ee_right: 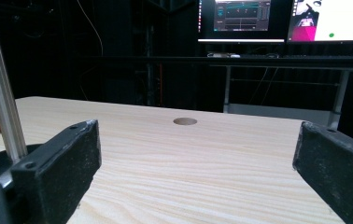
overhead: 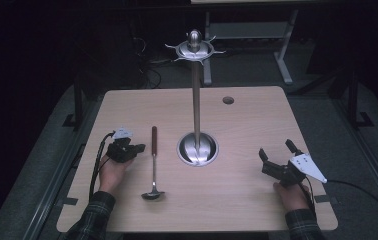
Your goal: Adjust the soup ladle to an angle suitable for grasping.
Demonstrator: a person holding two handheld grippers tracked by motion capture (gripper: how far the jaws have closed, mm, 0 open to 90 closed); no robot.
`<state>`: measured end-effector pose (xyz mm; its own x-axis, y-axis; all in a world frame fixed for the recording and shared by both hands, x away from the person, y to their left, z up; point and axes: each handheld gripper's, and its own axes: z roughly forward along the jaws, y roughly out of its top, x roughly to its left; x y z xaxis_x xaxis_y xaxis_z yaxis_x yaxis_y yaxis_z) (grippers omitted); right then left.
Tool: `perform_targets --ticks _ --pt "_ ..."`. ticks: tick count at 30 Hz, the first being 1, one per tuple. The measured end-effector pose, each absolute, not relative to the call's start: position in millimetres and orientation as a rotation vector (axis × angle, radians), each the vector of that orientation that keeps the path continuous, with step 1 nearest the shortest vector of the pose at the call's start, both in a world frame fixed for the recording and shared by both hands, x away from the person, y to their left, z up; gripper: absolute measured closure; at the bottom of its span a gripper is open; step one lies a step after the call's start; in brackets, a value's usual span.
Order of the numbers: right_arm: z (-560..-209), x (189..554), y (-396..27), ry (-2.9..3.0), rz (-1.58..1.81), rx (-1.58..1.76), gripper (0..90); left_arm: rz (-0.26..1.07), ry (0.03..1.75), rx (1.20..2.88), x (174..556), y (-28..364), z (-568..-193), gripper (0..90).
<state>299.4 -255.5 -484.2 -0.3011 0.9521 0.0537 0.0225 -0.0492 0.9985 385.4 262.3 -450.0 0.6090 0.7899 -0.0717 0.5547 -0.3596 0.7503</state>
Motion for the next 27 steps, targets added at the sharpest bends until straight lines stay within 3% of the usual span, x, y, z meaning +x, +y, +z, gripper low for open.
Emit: perform_targets --ticks 27 --pt "-484.2 299.4 -255.6 1.421 1.469 1.096 0.2 0.335 1.04 2.086 399.4 240.7 -463.3 90.0"
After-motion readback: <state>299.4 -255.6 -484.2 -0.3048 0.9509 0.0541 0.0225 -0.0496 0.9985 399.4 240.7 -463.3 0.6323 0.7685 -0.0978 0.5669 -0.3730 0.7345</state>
